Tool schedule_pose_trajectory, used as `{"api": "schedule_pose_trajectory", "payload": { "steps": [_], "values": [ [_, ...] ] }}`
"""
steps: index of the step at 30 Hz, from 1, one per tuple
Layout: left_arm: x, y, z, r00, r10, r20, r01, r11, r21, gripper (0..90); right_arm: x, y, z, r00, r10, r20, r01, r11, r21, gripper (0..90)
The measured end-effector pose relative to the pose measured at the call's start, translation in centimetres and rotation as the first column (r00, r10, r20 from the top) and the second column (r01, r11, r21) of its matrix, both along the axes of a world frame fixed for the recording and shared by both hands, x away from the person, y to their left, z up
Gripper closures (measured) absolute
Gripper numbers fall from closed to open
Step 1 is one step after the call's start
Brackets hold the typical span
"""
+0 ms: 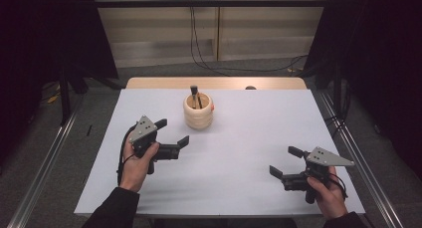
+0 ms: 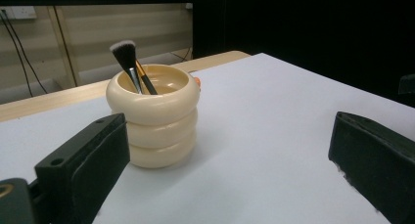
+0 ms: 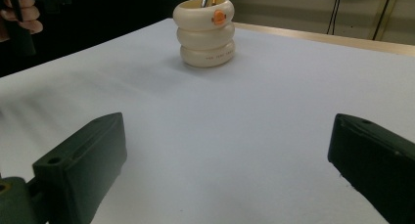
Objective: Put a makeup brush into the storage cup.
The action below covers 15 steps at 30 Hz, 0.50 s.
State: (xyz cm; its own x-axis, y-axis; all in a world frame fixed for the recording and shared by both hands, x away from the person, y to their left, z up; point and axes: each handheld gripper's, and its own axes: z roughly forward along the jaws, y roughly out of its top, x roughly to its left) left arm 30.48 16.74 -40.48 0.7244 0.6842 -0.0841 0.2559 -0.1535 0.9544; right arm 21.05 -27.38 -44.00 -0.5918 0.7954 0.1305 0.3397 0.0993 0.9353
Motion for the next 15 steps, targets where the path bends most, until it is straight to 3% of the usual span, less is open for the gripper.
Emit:
{"api": "schedule_pose_trajectory", "payload": {
  "steps": [7, 15],
  "values": [
    [-2.1, 1.0, -0.9, 0.9999, 0.006, 0.015, -0.007, 1.0000, 0.007, 1.7, -0.1, -0.3, -0.1, 0.9999, -0.013, 0.000, 0.013, 1.000, -0.002, 0.8],
    [-4.3, 2.7, -2.3, 0.9994, 0.030, -0.015, -0.031, 0.9994, -0.013, 2.1, -0.1, -0.2, -0.1, 0.9998, -0.018, 0.001, 0.018, 1.000, -0.006, 0.9]
  ]
}}
